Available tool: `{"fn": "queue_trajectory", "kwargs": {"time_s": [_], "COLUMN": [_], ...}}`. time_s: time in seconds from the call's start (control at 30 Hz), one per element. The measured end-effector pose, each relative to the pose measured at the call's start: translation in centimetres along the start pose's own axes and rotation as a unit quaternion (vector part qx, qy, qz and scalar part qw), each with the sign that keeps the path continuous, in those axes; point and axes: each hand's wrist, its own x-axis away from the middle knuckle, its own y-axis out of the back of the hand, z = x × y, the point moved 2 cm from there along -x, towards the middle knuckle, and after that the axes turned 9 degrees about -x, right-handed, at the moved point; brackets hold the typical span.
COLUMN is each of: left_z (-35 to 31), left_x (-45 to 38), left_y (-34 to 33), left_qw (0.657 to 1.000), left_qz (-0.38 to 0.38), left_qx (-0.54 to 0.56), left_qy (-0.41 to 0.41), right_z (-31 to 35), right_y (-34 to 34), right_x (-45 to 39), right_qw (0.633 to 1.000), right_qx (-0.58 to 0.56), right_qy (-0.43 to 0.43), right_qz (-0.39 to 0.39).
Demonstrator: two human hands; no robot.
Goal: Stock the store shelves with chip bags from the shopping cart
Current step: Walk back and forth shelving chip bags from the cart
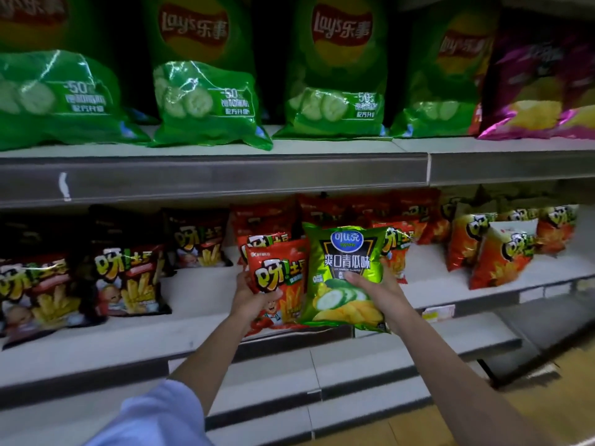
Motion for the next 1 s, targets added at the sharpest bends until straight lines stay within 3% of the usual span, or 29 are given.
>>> {"fn": "queue_trajectory", "kwargs": {"time_s": [0.17, 0.3, 0.37, 0.43, 0.53, 0.7, 1.0], "left_z": [-1.6, -3.8, -4.6, -5.4, -7.1, -9.8, -13.3], "left_x": [1.9, 4.3, 5.2, 6.1, 8.1, 12.2, 17.2], "left_y": [-0.1, -0.5, -1.2, -2.5, -5.3, -10.9, -20.5], "left_qw": [0.992, 0.977, 0.977, 0.984, 0.995, 0.982, 0.957], "left_qz": [-0.091, -0.192, -0.199, -0.161, -0.046, 0.151, 0.232], "left_qx": [-0.085, -0.095, -0.075, -0.044, 0.035, 0.077, 0.073], "left_qy": [0.031, -0.005, -0.035, -0.068, -0.085, -0.087, -0.160], "right_z": [0.7, 1.3, 1.6, 1.6, 2.3, 3.6, 5.9], "right_y": [0.1, 0.6, 1.1, 1.8, 3.0, 6.4, 16.0], "right_x": [1.1, 1.6, 2.0, 2.5, 3.8, 5.9, 10.3], "right_qw": [0.999, 0.997, 0.996, 0.995, 0.993, 0.991, 0.988], "right_qx": [-0.022, -0.033, -0.048, -0.052, -0.055, -0.074, -0.118], "right_qy": [0.013, 0.015, 0.022, 0.018, 0.023, 0.040, 0.080], "right_qz": [0.038, 0.070, 0.078, 0.089, 0.104, 0.105, 0.063]}}
